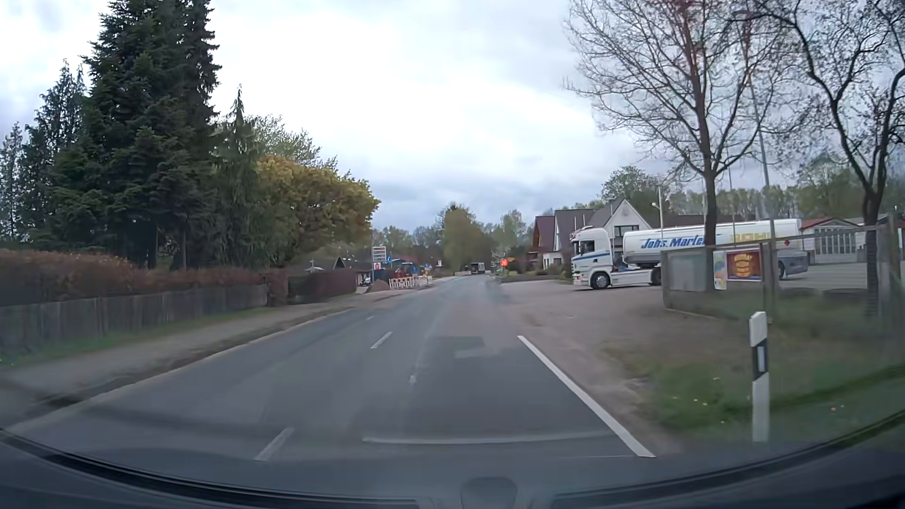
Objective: Follow the waypoints while adhering to traffic rules and regulations
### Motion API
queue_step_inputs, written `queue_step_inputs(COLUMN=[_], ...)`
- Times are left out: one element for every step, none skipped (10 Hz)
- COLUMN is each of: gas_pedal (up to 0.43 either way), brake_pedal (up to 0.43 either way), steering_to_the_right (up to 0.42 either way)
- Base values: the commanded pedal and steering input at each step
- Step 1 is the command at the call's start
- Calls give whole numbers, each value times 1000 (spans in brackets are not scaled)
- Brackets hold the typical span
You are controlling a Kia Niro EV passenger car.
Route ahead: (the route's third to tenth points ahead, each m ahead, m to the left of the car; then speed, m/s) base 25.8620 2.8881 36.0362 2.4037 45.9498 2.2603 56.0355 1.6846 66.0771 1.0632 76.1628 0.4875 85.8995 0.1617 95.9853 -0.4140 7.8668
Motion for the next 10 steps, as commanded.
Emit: queue_step_inputs(gas_pedal=[47, 47, 47, 47, 47, 47, 47, 47, 47, 47], brake_pedal=[0, 0, 0, 0, 0, 0, 0, 0, 0, 0], steering_to_the_right=[5, 5, 5, 6, 5, 5, 6, 5, 6, 6])
